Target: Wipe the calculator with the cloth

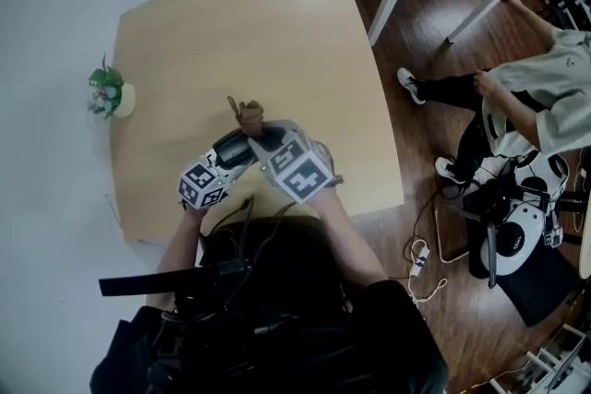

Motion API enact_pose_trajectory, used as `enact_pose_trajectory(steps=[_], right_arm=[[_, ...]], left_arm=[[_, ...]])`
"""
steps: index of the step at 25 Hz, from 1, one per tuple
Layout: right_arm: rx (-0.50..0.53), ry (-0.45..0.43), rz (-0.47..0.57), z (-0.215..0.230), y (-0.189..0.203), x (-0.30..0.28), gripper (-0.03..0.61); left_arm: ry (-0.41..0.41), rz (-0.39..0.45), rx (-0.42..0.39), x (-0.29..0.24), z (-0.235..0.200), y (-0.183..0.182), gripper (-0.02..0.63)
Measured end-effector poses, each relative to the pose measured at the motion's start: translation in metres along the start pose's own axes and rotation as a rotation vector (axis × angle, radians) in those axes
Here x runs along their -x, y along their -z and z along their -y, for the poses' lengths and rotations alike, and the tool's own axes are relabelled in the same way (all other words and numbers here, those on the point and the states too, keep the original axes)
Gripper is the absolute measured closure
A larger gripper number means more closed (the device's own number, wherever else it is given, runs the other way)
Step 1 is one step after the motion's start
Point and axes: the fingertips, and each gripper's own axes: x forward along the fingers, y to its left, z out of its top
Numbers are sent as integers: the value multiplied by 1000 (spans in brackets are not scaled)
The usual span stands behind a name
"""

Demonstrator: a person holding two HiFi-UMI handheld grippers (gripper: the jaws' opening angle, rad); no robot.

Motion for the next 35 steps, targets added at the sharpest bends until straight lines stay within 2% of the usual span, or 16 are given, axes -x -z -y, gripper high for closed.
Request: enact_pose_trajectory(steps=[3,5,9,16,19,22,24,26,28,32,35], right_arm=[[-8,-202,59,-61,-26,-14,512],[32,-231,16,-78,-19,-31,512],[98,-130,-53,-57,3,-36,511],[14,133,-111,26,33,-3,512],[18,107,-56,11,11,7,512],[45,-82,46,-49,-27,3,512],[74,-188,68,-84,-38,-12,512],[149,-169,20,-91,-31,-27,511],[168,-129,-9,-79,-22,-31,511],[26,-81,15,-35,-12,-12,509],[-82,0,11,9,9,0,509]], left_arm=[[-19,-25,-60,0,0,-3,529],[-35,-28,-107,1,3,-9,531],[-57,-23,-148,5,6,-17,531],[-69,4,-128,15,1,-18,531],[-68,-8,-141,15,1,-13,531],[-67,-8,-162,13,4,-17,531],[-66,7,-178,14,9,-25,531],[-70,24,-200,16,14,-31,531],[-80,46,-220,19,16,-35,531],[-102,109,-234,30,11,-40,532],[-100,143,-207,37,13,-48,531]])
